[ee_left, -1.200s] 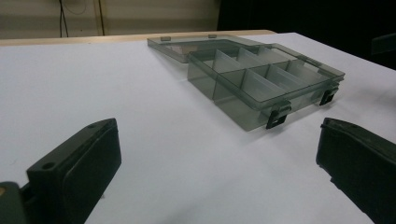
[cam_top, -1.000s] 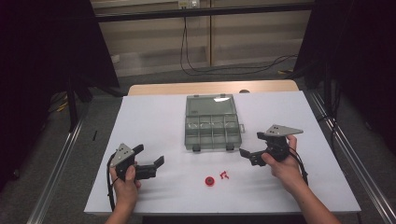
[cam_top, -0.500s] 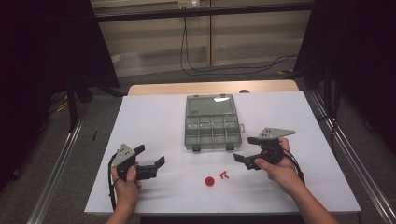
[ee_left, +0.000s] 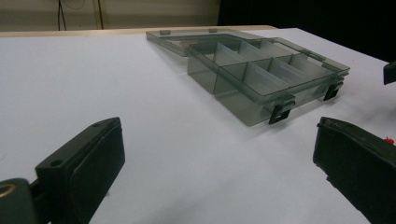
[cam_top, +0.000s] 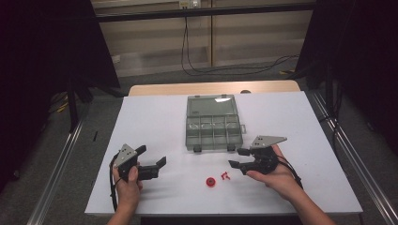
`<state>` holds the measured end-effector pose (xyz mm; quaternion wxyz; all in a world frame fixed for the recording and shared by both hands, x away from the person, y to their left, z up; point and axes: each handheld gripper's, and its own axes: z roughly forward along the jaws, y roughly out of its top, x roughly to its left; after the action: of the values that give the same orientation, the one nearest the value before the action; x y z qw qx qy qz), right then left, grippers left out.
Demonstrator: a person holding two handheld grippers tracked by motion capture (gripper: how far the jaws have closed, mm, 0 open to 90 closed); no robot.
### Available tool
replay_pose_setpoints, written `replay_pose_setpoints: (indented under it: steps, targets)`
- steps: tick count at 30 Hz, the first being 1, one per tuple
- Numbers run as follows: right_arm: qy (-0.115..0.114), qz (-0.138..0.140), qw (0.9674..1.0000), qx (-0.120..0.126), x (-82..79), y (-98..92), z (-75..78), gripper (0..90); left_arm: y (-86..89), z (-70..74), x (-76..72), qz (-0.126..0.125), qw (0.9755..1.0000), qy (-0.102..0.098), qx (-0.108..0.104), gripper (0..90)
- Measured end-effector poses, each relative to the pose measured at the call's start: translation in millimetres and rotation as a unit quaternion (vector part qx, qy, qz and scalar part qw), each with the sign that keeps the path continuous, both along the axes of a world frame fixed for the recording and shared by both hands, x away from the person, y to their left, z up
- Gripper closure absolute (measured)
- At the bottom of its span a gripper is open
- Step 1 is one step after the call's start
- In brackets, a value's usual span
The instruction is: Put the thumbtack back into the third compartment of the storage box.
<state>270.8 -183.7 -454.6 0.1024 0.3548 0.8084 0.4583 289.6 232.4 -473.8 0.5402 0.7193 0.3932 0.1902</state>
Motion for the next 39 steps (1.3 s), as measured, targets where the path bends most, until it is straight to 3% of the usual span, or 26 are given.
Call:
replay_pose_setpoints:
  steps: [4, 10, 15, 18, 28, 34, 39]
  targets:
    - [-0.006, 0.008, 0.9999, -0.002, -7.1, 5.2, -1.5, 49.5, 0.0, -0.3, 0.7, -0.002, 1.0, 0.004, -0.004, 2.4]
    - [0.013, 0.028, 0.9995, -0.007, -17.4, 7.8, -10.9, 58.9, 1.6, -0.1, 1.0, -0.007, 1.0, 0.002, -0.004, 2.6]
    - [0.016, 0.028, 0.9994, -0.014, -18.5, 10.9, -15.8, 68.9, 1.3, 0.0, 0.7, -0.007, 1.0, 0.003, -0.003, 2.7]
    - [0.015, 0.043, 0.9987, -0.024, -18.6, 12.1, -17.8, 69.7, 0.7, -0.2, 1.2, -0.007, 1.0, 0.004, -0.006, 2.7]
    - [0.029, 0.072, 0.9967, -0.023, -19.7, 15.4, -27.3, 79.5, 0.3, -0.2, 1.1, -0.008, 0.9999, 0.006, -0.005, 3.3]
    - [0.026, 0.072, 0.9966, -0.03, -20.8, 19.2, -29.7, 81.2, 0.1, -0.2, 0.9, -0.008, 0.9999, 0.005, -0.007, 3.3]
    - [0.023, 0.063, 0.9965, -0.05, -21.8, 24.2, -32.2, 85.5, 0.2, -0.2, 0.9, -0.009, 1.0, 0.004, -0.003, 3.3]
